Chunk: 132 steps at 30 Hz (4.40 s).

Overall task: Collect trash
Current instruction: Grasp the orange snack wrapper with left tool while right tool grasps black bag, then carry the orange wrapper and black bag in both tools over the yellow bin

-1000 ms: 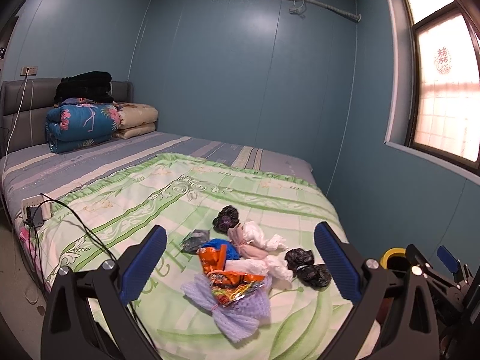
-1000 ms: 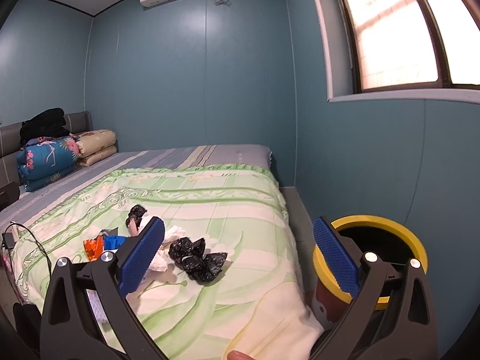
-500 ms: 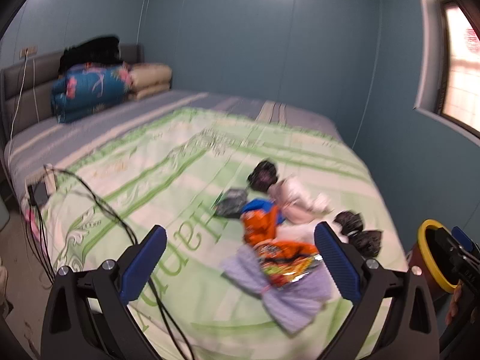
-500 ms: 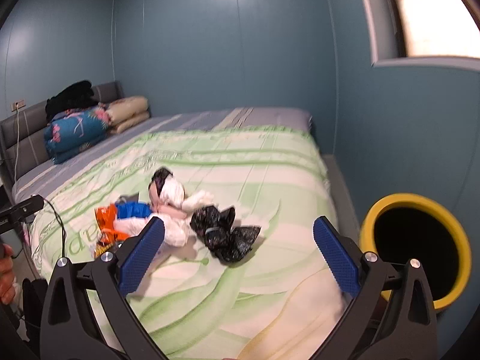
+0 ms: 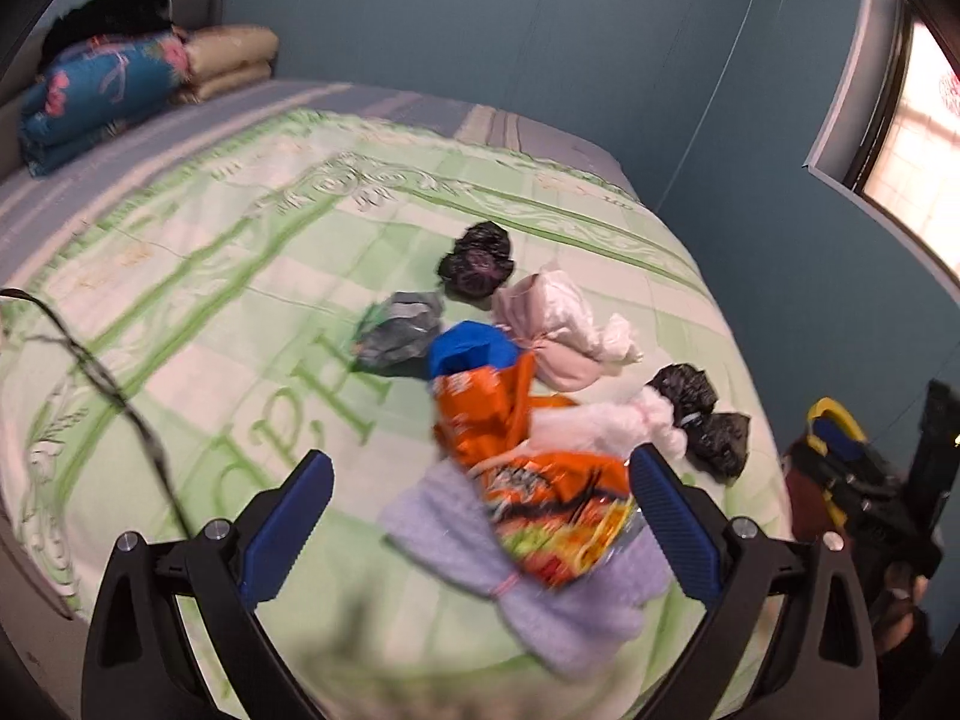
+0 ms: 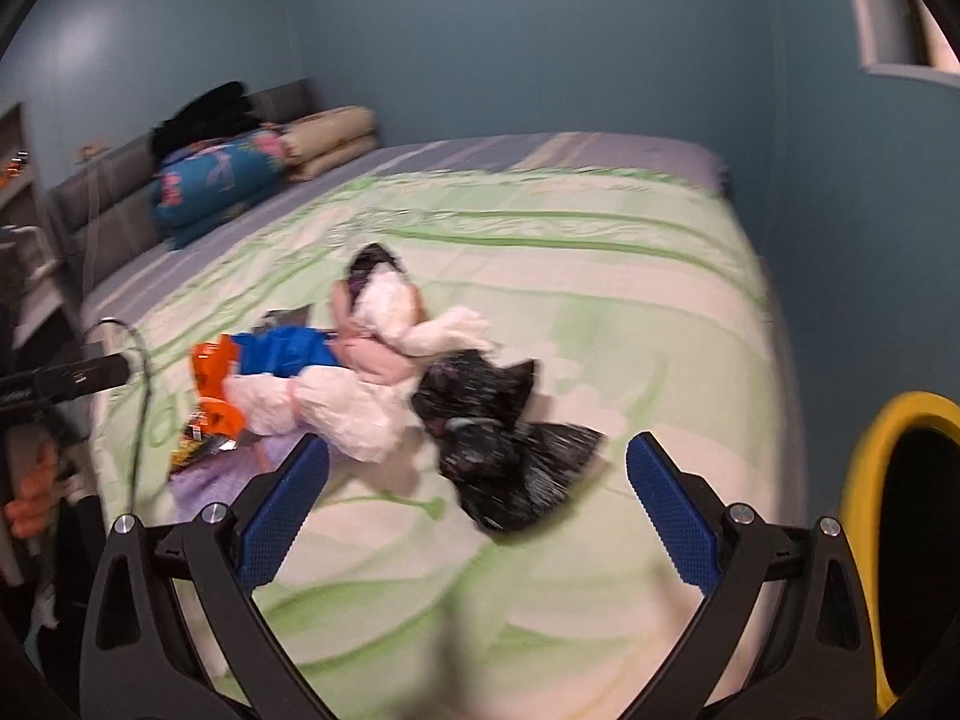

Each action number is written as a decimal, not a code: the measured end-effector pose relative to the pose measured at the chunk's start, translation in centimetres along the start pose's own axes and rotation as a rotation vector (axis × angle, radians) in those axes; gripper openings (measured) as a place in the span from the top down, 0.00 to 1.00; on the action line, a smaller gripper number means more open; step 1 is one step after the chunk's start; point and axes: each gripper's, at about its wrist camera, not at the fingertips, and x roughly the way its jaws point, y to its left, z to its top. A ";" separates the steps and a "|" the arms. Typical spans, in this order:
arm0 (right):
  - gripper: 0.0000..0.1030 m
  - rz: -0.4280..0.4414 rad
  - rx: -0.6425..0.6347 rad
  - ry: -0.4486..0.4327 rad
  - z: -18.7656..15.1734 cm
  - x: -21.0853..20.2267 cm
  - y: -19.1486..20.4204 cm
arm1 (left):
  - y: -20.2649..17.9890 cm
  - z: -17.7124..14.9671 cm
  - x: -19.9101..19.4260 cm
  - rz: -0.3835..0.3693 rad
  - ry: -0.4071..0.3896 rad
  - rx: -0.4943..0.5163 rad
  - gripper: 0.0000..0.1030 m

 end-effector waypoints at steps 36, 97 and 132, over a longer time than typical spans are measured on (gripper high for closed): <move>0.98 -0.097 -0.194 0.178 1.1 6.9 1.2 | -0.1 1.6 5.5 -0.104 0.071 -0.086 0.76; 0.75 -0.090 0.073 -0.086 3.4 -12.0 -6.5 | -6.8 5.1 -3.1 -0.237 -0.076 0.096 0.76; 0.73 -0.500 0.448 -0.107 -2.6 -20.8 -25.0 | -44.5 1.0 16.9 -0.545 0.230 0.495 0.76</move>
